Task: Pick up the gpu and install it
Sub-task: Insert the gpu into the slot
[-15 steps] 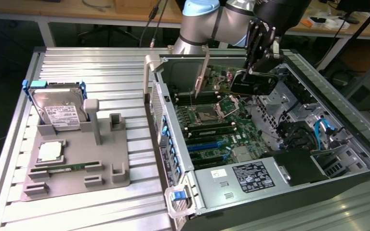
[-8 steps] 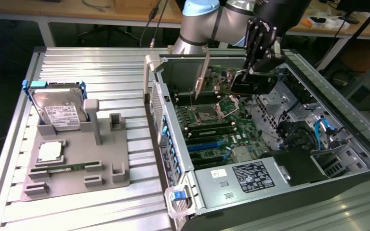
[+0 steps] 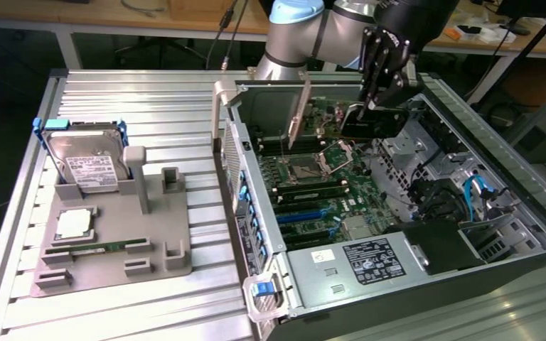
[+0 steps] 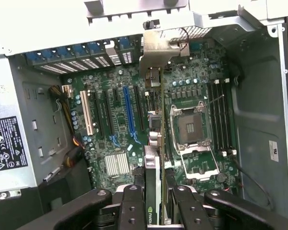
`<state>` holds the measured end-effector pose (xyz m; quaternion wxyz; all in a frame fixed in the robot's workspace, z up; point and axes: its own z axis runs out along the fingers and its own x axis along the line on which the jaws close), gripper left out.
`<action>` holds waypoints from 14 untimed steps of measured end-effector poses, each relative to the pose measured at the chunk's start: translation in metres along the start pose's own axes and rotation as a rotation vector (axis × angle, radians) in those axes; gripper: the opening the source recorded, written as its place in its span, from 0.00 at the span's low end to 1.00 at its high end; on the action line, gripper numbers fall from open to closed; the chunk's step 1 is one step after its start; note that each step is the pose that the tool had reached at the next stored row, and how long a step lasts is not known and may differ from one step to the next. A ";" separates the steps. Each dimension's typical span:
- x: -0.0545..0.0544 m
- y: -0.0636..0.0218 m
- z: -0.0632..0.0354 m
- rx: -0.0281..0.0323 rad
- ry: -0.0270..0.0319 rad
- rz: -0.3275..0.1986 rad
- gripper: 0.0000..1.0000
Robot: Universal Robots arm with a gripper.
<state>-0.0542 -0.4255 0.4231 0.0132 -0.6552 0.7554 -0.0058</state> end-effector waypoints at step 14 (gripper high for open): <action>0.000 0.0000 0.0000 -0.0010 -0.0020 -0.077 0.27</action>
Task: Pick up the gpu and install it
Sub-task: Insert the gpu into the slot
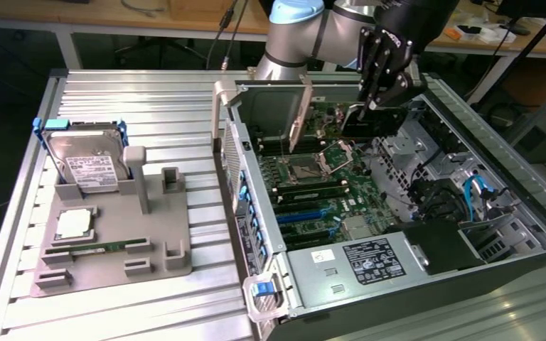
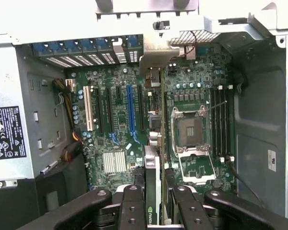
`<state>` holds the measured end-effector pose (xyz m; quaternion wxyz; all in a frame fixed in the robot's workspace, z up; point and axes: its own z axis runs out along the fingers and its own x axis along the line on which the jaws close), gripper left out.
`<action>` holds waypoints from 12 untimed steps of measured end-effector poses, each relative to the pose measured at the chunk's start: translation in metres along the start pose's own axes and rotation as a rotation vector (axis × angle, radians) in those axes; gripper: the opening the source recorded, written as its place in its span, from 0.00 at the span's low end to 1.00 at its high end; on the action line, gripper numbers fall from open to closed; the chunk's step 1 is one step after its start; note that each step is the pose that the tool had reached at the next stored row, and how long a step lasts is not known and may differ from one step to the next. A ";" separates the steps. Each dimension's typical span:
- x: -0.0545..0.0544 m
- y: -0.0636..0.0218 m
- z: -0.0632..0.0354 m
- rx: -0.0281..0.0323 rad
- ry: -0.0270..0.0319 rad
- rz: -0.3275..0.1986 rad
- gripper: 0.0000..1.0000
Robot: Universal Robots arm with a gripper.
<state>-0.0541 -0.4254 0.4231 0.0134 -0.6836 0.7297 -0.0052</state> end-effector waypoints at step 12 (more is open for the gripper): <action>0.000 0.0001 0.0000 -0.0009 -0.0018 -0.078 0.27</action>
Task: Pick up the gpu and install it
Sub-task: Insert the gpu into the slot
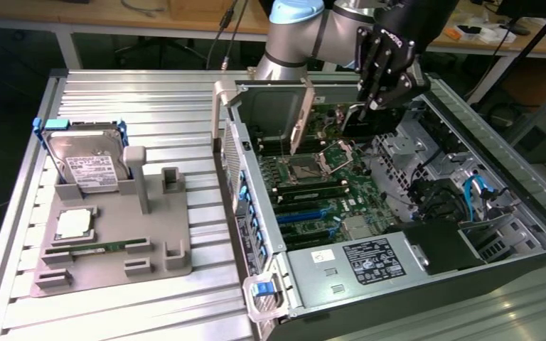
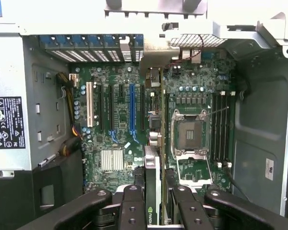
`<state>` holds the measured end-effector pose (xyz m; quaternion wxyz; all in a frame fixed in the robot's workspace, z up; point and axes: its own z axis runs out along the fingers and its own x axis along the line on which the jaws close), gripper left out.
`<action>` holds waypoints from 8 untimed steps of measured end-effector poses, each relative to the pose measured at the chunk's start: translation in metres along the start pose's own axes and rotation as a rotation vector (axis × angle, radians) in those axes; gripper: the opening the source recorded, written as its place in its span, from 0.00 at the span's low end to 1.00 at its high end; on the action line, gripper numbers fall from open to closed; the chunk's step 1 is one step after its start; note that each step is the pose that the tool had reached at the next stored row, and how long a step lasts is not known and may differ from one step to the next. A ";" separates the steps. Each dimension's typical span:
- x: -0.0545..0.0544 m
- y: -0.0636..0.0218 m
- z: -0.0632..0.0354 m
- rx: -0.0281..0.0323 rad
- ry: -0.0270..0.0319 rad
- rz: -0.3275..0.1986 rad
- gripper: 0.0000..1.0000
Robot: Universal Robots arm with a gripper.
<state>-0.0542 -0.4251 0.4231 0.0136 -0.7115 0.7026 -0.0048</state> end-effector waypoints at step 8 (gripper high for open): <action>0.000 0.0000 0.0009 -0.0001 -0.0003 -0.011 0.27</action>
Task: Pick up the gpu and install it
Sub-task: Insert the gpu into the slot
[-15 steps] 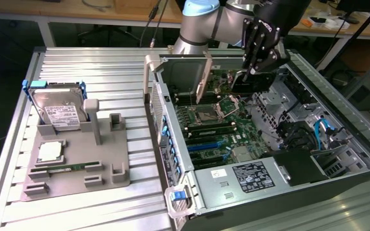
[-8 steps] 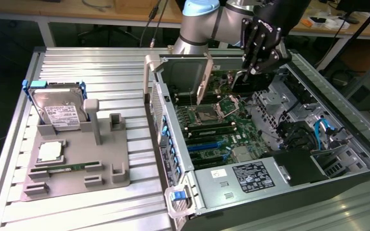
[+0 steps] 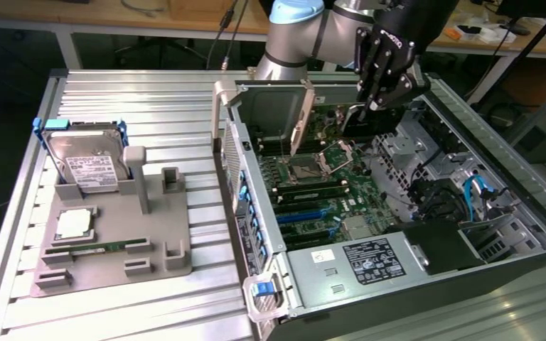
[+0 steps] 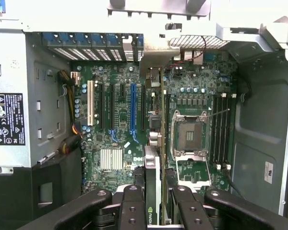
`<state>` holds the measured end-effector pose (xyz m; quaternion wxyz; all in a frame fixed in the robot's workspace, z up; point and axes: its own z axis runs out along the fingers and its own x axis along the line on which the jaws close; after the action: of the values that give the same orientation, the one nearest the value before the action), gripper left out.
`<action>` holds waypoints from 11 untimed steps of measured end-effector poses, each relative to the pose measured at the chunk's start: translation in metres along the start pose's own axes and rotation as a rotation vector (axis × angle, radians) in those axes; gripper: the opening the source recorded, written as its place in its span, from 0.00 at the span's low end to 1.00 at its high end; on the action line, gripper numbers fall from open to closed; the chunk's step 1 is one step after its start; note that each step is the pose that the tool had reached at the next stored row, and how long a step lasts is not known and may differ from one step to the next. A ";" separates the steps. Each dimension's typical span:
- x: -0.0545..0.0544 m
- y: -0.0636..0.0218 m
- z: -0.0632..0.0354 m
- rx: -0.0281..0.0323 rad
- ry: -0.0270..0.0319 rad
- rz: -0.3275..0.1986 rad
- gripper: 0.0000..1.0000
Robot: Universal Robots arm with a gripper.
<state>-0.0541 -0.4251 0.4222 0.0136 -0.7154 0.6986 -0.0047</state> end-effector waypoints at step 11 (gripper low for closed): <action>0.000 0.0001 0.0015 0.0000 0.0000 0.000 0.27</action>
<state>-0.0541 -0.4251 0.4208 0.0136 -0.7154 0.6986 -0.0047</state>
